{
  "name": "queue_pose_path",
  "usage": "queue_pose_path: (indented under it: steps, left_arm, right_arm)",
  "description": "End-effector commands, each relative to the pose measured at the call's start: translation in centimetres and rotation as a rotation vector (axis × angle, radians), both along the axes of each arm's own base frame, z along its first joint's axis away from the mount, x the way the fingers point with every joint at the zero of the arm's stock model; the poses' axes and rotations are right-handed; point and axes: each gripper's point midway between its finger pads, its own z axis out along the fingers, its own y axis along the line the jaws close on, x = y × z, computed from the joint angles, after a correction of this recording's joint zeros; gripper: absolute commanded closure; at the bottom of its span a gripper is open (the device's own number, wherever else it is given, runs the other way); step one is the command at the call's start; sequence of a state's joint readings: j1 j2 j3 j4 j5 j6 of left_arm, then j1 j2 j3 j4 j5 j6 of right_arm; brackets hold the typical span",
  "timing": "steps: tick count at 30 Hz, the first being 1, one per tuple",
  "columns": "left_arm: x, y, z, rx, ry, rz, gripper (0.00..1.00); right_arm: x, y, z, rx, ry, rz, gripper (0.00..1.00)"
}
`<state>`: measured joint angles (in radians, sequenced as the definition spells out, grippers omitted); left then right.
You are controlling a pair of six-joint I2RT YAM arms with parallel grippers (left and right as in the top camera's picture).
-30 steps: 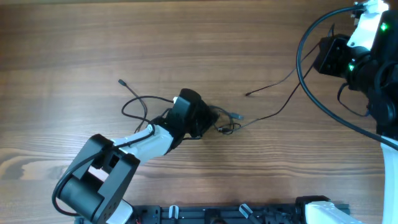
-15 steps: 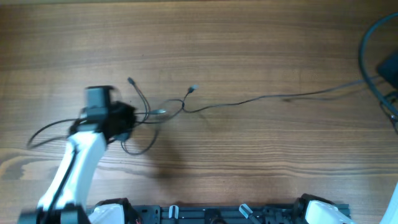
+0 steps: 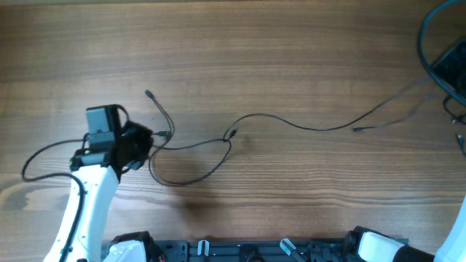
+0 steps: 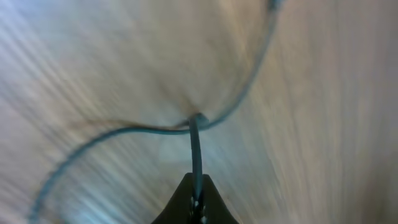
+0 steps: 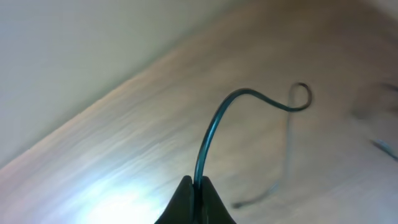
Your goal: Untangle cables
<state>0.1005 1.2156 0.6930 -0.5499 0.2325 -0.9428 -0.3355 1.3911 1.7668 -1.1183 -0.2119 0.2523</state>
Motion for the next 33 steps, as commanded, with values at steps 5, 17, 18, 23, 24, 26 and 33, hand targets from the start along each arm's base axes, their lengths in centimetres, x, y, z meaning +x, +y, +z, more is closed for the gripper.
queue_pose_path:
  steps: [5,17,18,23,24,26,33]
  left_arm:
    - [4.5,-8.9,5.1,-0.091,-0.311,-0.251,0.96]
    - [6.0,-10.6,2.8,0.010,-0.295,-0.098,0.96]
    - [5.8,-10.5,2.0,0.018,-0.265,-0.100,0.96]
    - [5.3,-10.3,-1.1,0.047,-0.172,-0.101,0.96]
    - [5.3,-10.1,-1.3,0.055,-0.169,-0.097,0.96]
    - [5.2,-9.6,-1.5,0.082,-0.161,-0.081,0.96]
    - [4.9,-7.8,-2.0,0.169,-0.138,-0.032,0.96]
  right_arm:
    - [-1.5,15.8,3.4,0.166,-0.264,0.911,0.96]
    - [-1.7,21.6,-0.1,0.085,-0.082,0.910,0.95]
    - [-0.5,19.4,-1.7,0.049,0.004,0.741,0.95]
    - [1.0,10.9,-9.2,-0.114,0.317,0.197,0.80]
    - [1.0,10.6,-10.2,-0.117,0.349,0.180,0.64]
    - [1.0,10.8,-12.6,-0.111,0.422,0.188,0.00]
    - [1.2,17.9,-16.7,0.206,0.525,0.484,0.00]
